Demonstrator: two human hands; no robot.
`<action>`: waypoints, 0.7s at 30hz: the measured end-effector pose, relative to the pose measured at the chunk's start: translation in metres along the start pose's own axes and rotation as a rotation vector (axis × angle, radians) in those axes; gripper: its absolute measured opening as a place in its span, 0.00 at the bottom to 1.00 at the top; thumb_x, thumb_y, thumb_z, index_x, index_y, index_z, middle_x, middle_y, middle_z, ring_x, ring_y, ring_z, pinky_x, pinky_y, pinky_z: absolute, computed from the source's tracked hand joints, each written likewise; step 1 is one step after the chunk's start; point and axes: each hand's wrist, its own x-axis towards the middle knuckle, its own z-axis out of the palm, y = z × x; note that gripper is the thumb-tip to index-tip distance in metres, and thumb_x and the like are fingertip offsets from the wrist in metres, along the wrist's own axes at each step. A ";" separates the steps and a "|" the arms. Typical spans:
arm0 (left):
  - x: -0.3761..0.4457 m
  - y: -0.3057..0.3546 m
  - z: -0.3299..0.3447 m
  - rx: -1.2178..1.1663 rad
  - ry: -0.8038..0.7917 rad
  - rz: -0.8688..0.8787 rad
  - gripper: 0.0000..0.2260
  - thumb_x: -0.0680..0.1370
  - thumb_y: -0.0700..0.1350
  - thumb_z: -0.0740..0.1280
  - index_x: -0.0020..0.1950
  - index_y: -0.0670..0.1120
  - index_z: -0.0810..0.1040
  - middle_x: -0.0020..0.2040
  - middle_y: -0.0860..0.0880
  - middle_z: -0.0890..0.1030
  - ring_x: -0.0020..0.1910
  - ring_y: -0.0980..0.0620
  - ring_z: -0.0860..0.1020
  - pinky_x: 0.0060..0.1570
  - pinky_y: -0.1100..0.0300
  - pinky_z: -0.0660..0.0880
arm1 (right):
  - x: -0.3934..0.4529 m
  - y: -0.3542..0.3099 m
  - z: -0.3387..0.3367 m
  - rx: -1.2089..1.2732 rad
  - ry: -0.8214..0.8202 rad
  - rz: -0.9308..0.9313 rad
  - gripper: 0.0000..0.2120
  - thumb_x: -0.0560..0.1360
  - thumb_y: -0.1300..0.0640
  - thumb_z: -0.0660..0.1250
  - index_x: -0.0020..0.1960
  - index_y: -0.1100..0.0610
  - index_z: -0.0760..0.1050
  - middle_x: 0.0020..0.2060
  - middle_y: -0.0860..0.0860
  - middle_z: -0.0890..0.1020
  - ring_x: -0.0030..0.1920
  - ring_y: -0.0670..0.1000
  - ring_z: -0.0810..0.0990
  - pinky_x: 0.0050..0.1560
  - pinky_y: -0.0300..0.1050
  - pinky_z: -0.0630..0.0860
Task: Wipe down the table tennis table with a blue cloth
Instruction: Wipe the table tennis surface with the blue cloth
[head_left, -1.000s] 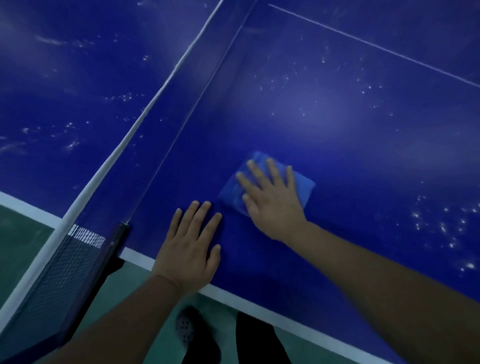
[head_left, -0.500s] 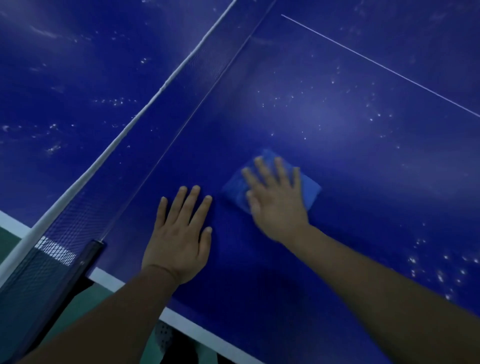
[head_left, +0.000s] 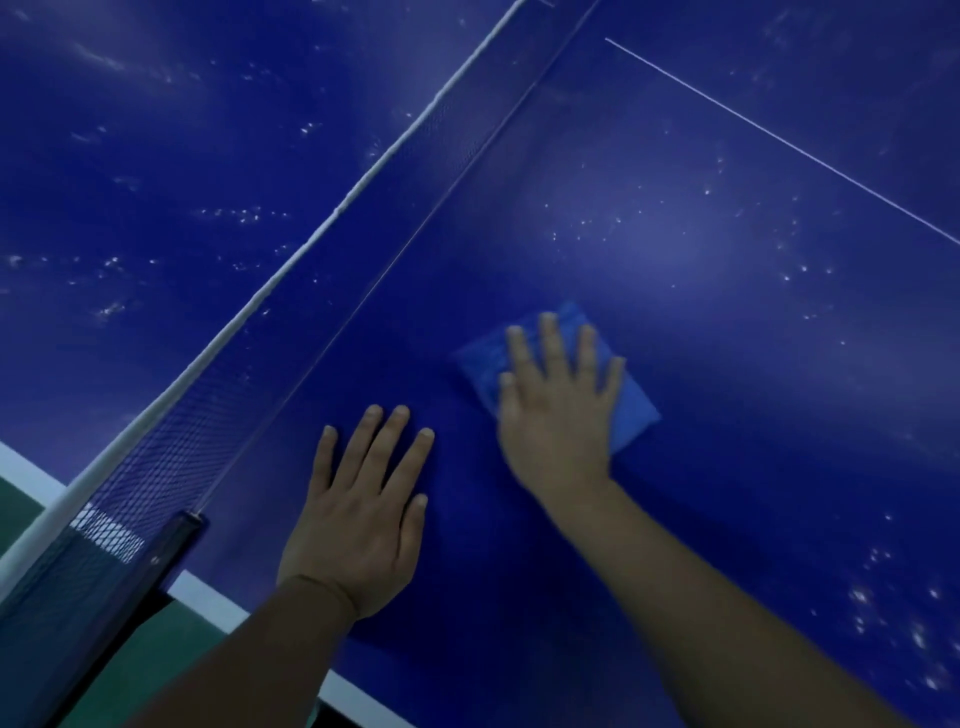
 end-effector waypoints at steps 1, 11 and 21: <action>0.000 0.000 0.000 0.002 -0.001 0.001 0.25 0.83 0.54 0.49 0.80 0.48 0.58 0.80 0.46 0.56 0.80 0.45 0.51 0.75 0.38 0.48 | 0.007 -0.024 0.002 0.021 0.000 -0.097 0.26 0.82 0.43 0.45 0.80 0.45 0.54 0.80 0.49 0.55 0.80 0.60 0.49 0.75 0.70 0.47; 0.001 -0.001 0.000 0.006 -0.032 -0.009 0.26 0.82 0.53 0.50 0.80 0.49 0.55 0.81 0.46 0.54 0.80 0.45 0.50 0.74 0.37 0.49 | 0.131 0.138 -0.024 0.099 0.018 0.488 0.27 0.82 0.42 0.45 0.80 0.43 0.53 0.81 0.47 0.52 0.79 0.60 0.49 0.74 0.71 0.47; 0.003 -0.002 -0.002 0.042 -0.067 -0.016 0.26 0.82 0.54 0.50 0.80 0.48 0.58 0.80 0.45 0.56 0.80 0.44 0.52 0.74 0.37 0.50 | 0.069 0.047 -0.006 -0.047 -0.060 -0.393 0.26 0.82 0.42 0.44 0.79 0.44 0.55 0.80 0.48 0.56 0.79 0.58 0.51 0.75 0.67 0.47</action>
